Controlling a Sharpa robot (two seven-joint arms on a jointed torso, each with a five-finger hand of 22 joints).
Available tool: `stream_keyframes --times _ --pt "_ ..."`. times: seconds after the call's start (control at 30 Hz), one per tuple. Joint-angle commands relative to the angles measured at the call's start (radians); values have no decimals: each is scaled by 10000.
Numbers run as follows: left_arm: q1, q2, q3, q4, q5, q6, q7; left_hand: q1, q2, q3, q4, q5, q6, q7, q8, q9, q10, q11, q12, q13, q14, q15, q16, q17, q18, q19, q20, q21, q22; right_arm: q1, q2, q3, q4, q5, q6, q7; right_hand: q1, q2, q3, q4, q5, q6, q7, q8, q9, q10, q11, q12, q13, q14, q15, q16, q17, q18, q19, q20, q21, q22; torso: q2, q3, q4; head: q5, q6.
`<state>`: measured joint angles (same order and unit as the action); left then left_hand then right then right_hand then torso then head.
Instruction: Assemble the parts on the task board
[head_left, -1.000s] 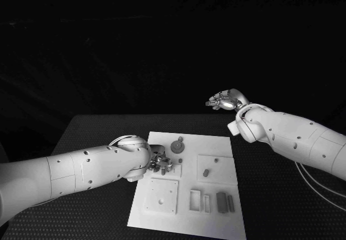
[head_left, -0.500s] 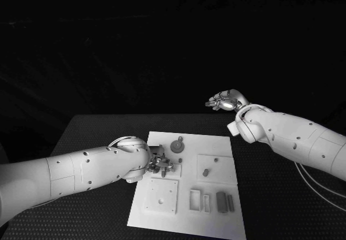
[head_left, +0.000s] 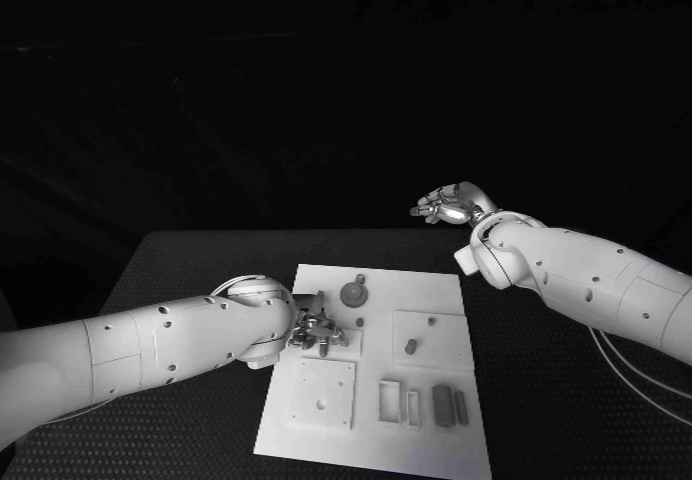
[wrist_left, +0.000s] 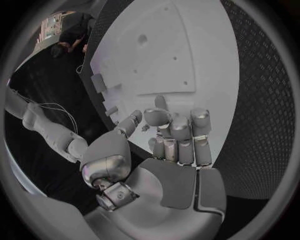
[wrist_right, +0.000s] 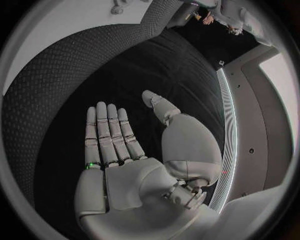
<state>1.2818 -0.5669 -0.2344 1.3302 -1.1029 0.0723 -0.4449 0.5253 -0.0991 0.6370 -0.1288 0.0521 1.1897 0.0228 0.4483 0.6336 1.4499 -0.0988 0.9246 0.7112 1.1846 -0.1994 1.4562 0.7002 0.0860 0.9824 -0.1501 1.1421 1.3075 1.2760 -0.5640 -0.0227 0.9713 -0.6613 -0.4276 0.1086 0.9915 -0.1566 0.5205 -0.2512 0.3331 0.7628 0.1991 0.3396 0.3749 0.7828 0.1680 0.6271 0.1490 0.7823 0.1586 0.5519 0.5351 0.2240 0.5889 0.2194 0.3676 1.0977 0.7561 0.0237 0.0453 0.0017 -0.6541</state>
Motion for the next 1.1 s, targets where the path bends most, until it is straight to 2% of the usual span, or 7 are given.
stream_keyframes --times 0.03,0.33,0.47,0.63,0.87,1.03,1.1 --pt "-3 -46 59 48 137 -67 67 13 -229 52 165 -38 287 -340 53 20 -332 -191 47 -27 33 -187 60 -27 132 -68 -1202 18 103 -15 -11 1 8 -92 96 79 53 -25 68 16 -61 -71 93 40 -13 57 29 -31 -13 -100 1 -15 -14 -144 -61 22 -37 12 1 4 -4 -10 29" --pt "177 -287 147 84 229 -67 39 170 -377 142 308 -37 257 -336 70 35 -334 -186 53 -59 24 -190 67 -51 148 -59 -1205 31 103 -27 -29 1 14 -92 88 83 50 -34 70 25 -65 -75 99 38 -18 54 31 -30 -29 -107 5 -12 -21 -145 -67 24 -45 19 -3 8 9 -26 84" --pt "183 -366 412 154 377 -191 35 309 -422 182 349 -36 158 -306 26 22 -398 -162 -14 -114 -34 -175 0 -102 152 -85 -1199 15 93 -35 -34 1 11 -92 90 88 44 -46 67 33 -67 -77 101 39 -22 54 33 -28 -39 -111 6 -10 -26 -145 -70 26 -50 23 -6 6 11 -20 134" --pt "253 -446 915 114 839 -317 101 652 -439 167 223 -36 -344 -168 -227 -57 -708 -56 -299 -275 -288 -90 -295 -266 109 -273 -1138 -161 18 -42 -37 1 -33 -83 98 86 35 -67 62 41 -68 -79 103 39 -26 54 34 -24 -53 -114 8 -5 -32 -145 -73 28 -55 30 -4 0 1 -67 169" --pt "634 -287 997 -978 1643 -578 354 1751 -284 279 -294 -9 -1578 308 -719 -176 -1527 414 -1062 -668 -923 375 -1067 -711 -88 -829 -936 -730 -209 -47 -35 1 -44 -77 121 86 28 -71 60 52 -66 -78 104 40 -29 55 35 -21 -63 -115 8 0 -36 -145 -73 29 -59 36 4 13 -1 -19 267" --pt "654 -3 1000 -1901 1675 -524 446 2417 199 181 -606 426 -1647 428 -603 -97 -1816 564 -1722 -1057 -1258 584 -1637 -1061 -353 -1233 -712 -1273 -436 -48 -38 1 -63 -75 146 82 30 -66 64 57 -64 -77 102 42 -31 57 33 -18 -70 -115 7 4 -39 -142 -70 28 -60 40 9 10 -2 -26 317" --pt "654 108 1000 -2181 1681 -534 515 2516 152 102 -602 374 -1854 524 -670 -133 -2003 668 -2106 -1265 -1453 726 -1935 -1227 -452 -1409 -637 -1538 -539 -51 -46 1 -66 -75 145 82 34 -64 66 57 -64 -76 102 43 -32 58 33 -17 -73 -114 7 5 -40 -141 -70 28 -61 42 14 5 -8 -41 330"
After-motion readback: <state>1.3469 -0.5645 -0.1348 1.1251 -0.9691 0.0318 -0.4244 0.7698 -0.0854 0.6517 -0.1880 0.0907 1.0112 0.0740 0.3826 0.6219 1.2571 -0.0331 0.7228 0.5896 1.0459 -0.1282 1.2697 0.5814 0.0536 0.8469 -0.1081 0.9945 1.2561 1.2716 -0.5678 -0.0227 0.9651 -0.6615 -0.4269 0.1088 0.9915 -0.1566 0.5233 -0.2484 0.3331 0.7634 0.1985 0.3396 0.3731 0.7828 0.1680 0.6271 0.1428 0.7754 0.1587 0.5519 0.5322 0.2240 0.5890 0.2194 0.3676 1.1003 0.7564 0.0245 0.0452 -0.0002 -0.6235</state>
